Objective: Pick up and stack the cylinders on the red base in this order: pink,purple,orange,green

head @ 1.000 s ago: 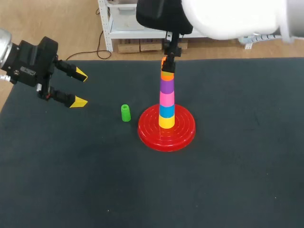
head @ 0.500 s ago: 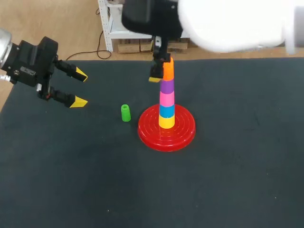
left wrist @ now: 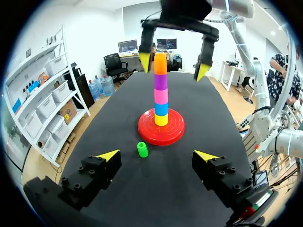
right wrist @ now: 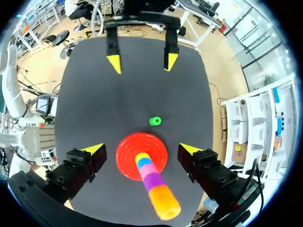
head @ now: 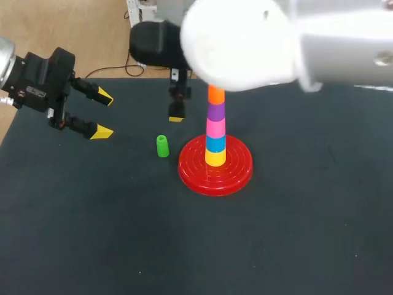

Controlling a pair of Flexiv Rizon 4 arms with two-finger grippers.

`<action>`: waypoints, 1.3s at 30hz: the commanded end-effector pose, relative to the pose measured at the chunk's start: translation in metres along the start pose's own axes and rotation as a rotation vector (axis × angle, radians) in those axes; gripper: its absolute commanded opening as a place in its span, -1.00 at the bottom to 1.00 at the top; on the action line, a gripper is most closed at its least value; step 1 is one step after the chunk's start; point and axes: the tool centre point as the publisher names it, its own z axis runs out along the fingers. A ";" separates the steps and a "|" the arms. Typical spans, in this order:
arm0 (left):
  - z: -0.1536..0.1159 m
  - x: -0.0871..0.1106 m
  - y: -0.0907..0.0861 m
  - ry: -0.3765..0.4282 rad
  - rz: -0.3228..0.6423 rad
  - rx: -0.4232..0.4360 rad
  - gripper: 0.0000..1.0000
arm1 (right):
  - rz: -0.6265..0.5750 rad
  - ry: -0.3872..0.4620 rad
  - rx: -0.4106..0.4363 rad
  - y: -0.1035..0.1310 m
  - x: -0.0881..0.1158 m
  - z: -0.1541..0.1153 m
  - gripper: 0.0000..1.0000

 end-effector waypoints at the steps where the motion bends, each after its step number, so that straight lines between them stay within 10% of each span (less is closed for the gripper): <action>1: 0.000 0.001 -0.001 -0.001 0.001 -0.003 1.00 | 0.019 0.012 -0.026 -0.015 -0.010 0.023 1.00; 39: 0.000 0.001 -0.001 -0.001 0.001 -0.003 1.00 | 0.172 0.085 -0.022 -0.044 -0.012 0.129 1.00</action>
